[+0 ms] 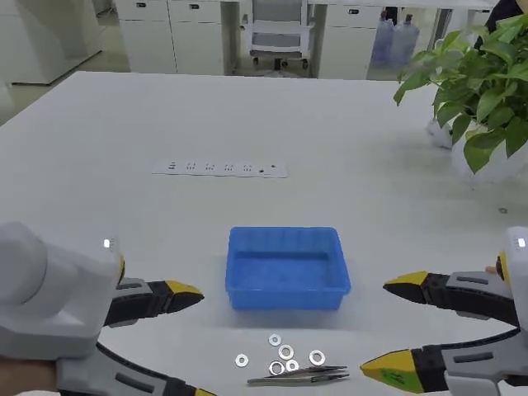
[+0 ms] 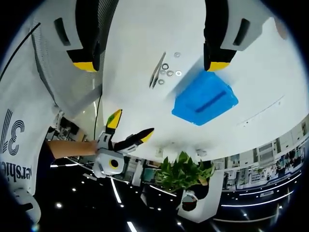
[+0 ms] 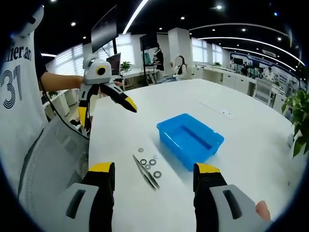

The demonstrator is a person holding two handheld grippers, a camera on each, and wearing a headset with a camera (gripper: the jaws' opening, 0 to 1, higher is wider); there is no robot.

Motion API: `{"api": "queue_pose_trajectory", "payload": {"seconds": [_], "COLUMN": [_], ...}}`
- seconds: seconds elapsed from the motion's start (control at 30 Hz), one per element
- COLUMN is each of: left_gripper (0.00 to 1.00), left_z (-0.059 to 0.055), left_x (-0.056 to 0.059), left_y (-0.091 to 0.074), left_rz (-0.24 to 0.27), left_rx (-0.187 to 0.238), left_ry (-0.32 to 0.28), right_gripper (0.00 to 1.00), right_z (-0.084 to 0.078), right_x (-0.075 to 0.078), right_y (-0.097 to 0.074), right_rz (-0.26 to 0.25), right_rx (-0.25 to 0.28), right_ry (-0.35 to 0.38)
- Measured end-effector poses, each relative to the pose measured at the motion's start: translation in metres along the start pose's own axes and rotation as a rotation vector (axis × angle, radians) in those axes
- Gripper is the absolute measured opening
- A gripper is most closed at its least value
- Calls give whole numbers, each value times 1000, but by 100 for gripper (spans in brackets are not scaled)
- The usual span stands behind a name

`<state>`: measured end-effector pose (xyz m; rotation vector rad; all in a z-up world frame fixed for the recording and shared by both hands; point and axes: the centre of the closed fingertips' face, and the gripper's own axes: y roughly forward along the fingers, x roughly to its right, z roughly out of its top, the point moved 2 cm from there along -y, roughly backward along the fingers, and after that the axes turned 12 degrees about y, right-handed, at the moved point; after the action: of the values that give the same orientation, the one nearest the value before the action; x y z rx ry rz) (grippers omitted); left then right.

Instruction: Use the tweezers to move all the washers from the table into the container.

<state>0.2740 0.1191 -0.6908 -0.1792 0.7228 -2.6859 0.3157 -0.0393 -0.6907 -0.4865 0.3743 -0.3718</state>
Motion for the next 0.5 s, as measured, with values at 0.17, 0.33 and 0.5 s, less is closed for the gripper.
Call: {"api": "queue_pose_trajectory", "payload": {"seconds": [0.17,0.33,0.5], "left_gripper": [95,94,94], "left_z": [0,-1,-1], "left_x": [-1,-2,-3], "left_y": [0,0,0], "left_rz": [-1,0,3], "left_rx": [-2,-5,-6], "left_ry": [0,-2,-4], "right_gripper": [66,66,66], "right_z": [0,-1,1], "right_x": [-1,0,1], "right_y": [2,2,1], "right_rz": [4,7,7], "right_rx": [-1,-5,-3], "right_ry": [-1,-1,1]}}
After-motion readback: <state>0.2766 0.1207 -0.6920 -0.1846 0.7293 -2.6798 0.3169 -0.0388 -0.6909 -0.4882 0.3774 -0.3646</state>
